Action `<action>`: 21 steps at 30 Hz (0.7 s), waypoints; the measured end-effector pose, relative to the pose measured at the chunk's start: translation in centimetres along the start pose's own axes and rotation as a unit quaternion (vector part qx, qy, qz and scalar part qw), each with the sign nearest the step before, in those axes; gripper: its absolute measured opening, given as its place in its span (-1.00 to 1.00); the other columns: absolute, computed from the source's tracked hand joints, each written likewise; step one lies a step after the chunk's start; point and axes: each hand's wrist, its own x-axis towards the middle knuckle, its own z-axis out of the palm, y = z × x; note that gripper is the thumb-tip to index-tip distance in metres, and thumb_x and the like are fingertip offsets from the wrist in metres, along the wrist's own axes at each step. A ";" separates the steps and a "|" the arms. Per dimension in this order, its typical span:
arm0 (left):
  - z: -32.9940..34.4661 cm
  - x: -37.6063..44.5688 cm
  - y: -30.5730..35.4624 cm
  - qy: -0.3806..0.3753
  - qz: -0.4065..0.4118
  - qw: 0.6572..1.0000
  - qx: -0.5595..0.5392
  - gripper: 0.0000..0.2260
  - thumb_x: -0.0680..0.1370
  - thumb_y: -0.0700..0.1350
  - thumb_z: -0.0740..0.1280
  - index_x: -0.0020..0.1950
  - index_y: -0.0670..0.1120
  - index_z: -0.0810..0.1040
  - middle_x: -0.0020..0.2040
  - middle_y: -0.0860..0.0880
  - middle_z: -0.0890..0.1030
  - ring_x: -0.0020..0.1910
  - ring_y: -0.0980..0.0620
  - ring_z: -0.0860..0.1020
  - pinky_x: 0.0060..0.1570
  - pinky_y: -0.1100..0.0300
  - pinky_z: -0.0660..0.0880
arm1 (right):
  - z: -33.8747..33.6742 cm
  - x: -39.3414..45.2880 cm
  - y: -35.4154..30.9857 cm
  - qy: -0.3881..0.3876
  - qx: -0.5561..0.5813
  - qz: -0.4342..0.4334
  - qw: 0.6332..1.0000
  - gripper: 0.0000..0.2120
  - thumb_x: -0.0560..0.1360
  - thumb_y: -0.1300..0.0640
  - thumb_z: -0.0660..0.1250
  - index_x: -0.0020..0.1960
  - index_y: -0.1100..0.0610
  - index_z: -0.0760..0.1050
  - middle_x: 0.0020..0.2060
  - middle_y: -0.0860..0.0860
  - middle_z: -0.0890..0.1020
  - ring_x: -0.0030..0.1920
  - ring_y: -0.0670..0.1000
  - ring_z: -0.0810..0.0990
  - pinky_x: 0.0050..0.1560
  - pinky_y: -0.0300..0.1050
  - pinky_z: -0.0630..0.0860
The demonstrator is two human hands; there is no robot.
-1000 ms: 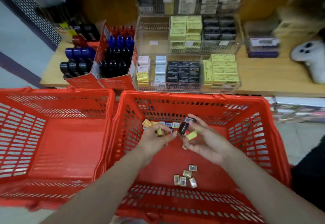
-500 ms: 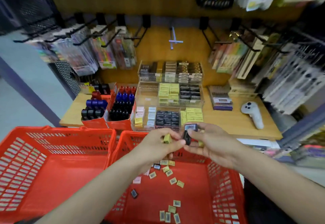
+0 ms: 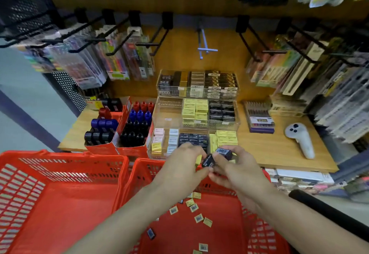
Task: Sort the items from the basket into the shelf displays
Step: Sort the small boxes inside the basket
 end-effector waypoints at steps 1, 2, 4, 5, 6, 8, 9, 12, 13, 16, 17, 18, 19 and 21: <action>0.0 0.2 -0.4 -0.006 0.006 1.000 0.001 -0.74 0.57 0.06 0.37 0.23 0.03 0.54 0.11 0.07 0.48 0.07 0.10 0.48 0.05 0.22 0.40 | 0.0 0.4 -0.1 -0.007 0.006 0.016 1.000 -0.83 0.54 0.19 0.38 0.11 0.18 0.50 -0.15 0.14 0.66 -0.29 -0.01 0.68 -0.30 -0.18 0.62; -0.1 0.5 -0.9 -0.014 0.007 1.000 -0.003 -0.74 0.57 0.06 0.36 0.24 0.04 0.54 0.11 0.07 0.49 0.09 0.09 0.48 0.08 0.21 0.41 | -0.1 0.7 -0.4 -0.016 0.013 0.031 0.999 -0.82 0.53 0.16 0.40 0.09 0.21 0.54 -0.20 0.10 0.70 -0.27 -0.02 0.70 -0.30 -0.20 0.61; -0.5 1.2 -1.7 -0.026 0.006 1.000 -0.013 -0.75 0.58 0.05 0.36 0.24 0.06 0.55 0.11 0.07 0.51 0.07 0.10 0.49 0.08 0.19 0.42 | -0.4 1.5 -0.9 -0.022 0.032 0.066 0.997 -0.77 0.46 0.12 0.47 0.04 0.23 0.59 -0.24 0.06 0.72 -0.25 -0.04 0.69 -0.32 -0.24 0.58; -0.8 1.6 -2.2 -0.023 0.003 1.000 -0.020 -0.77 0.58 0.05 0.37 0.22 0.07 0.55 0.09 0.07 0.51 0.03 0.11 0.50 0.03 0.21 0.41 | -0.6 2.0 -1.1 -0.013 0.042 0.087 0.995 -0.74 0.43 0.11 0.50 0.03 0.23 0.61 -0.25 0.07 0.70 -0.26 -0.05 0.66 -0.37 -0.26 0.53; -1.0 2.0 -2.5 -0.016 -0.002 0.999 -0.027 -0.78 0.57 0.04 0.37 0.21 0.09 0.55 0.08 0.09 0.50 0.00 0.12 0.50 -0.01 0.23 0.39 | -0.8 2.4 -1.3 0.002 0.051 0.106 0.993 -0.74 0.41 0.11 0.52 0.01 0.24 0.61 -0.28 0.06 0.66 -0.30 -0.05 0.60 -0.42 -0.28 0.48; -1.5 2.7 -3.2 -0.002 -0.009 0.999 -0.030 -0.77 0.57 0.03 0.38 0.22 0.08 0.55 0.09 0.10 0.49 -0.03 0.12 0.51 -0.04 0.25 0.35 | -1.3 3.1 -1.6 0.025 0.070 0.136 0.988 -0.79 0.42 0.16 0.52 -0.03 0.25 0.60 -0.31 0.05 0.57 -0.35 -0.08 0.47 -0.52 -0.31 0.35; -1.6 2.9 -3.5 0.001 -0.010 1.000 -0.028 -0.76 0.58 0.03 0.38 0.24 0.08 0.55 0.10 0.10 0.49 -0.03 0.12 0.52 -0.04 0.26 0.34 | -1.6 3.3 -1.6 0.026 0.092 0.149 0.984 -0.83 0.44 0.20 0.49 -0.03 0.26 0.59 -0.31 0.05 0.56 -0.35 -0.09 0.43 -0.55 -0.33 0.30; -1.6 2.9 -3.9 -0.005 -0.004 1.000 -0.026 -0.73 0.58 0.02 0.37 0.27 0.05 0.54 0.14 0.10 0.48 -0.02 0.12 0.54 -0.03 0.27 0.34 | -2.2 3.3 -1.9 0.001 0.163 0.169 0.972 -0.86 0.47 0.22 0.43 0.00 0.23 0.55 -0.33 0.05 0.56 -0.37 -0.11 0.39 -0.61 -0.35 0.24; -1.6 2.8 -3.9 -0.008 0.000 1.000 -0.024 -0.73 0.58 0.01 0.37 0.27 0.05 0.54 0.14 0.11 0.47 0.00 0.13 0.53 -0.01 0.28 0.33 | -2.2 3.1 -1.9 -0.007 0.160 0.167 0.973 -0.81 0.46 0.16 0.45 0.02 0.21 0.56 -0.32 0.04 0.58 -0.38 -0.12 0.39 -0.62 -0.34 0.24; -1.4 2.4 -3.8 -0.010 0.009 1.000 -0.023 -0.73 0.58 0.00 0.37 0.28 0.04 0.54 0.15 0.11 0.47 0.06 0.13 0.49 0.06 0.28 0.32 | -2.2 2.7 -1.6 -0.016 0.117 0.165 0.979 -0.59 0.41 -0.12 0.48 0.04 0.21 0.65 -0.29 0.01 0.60 -0.43 -0.12 0.39 -0.61 -0.32 0.22; -1.4 2.3 -3.9 -0.010 0.009 1.000 -0.022 -0.73 0.58 0.01 0.37 0.28 0.04 0.54 0.14 0.10 0.48 0.07 0.12 0.48 0.08 0.27 0.33 | -2.3 2.6 -1.4 -0.007 0.109 0.164 0.980 -0.56 0.41 -0.16 0.46 0.00 0.23 0.68 -0.29 0.01 0.58 -0.44 -0.12 0.39 -0.61 -0.32 0.22; -1.4 2.2 -3.9 -0.010 0.008 1.000 -0.021 -0.73 0.59 0.01 0.36 0.28 0.04 0.54 0.13 0.09 0.48 0.07 0.12 0.47 0.09 0.25 0.34 | -2.4 2.6 -1.2 0.004 0.105 0.163 0.981 -0.55 0.42 -0.18 0.44 -0.06 0.24 0.71 -0.28 0.01 0.56 -0.45 -0.13 0.38 -0.61 -0.32 0.21; -1.4 2.1 -4.0 -0.012 0.007 1.000 -0.021 -0.73 0.59 0.01 0.36 0.27 0.04 0.54 0.12 0.08 0.47 0.06 0.13 0.46 0.08 0.24 0.35 | -2.5 2.5 -0.9 0.013 0.103 0.161 0.982 -0.55 0.43 -0.18 0.43 -0.12 0.24 0.72 -0.27 0.00 0.54 -0.45 -0.13 0.37 -0.61 -0.32 0.21; -1.3 1.9 -4.3 -0.016 0.004 1.000 -0.019 -0.75 0.59 0.01 0.36 0.26 0.04 0.54 0.10 0.08 0.46 0.05 0.12 0.46 0.08 0.23 0.36 | -2.8 2.5 -0.6 0.014 0.093 0.155 0.983 -0.56 0.44 -0.17 0.43 -0.15 0.23 0.72 -0.28 -0.01 0.54 -0.46 -0.14 0.37 -0.61 -0.33 0.20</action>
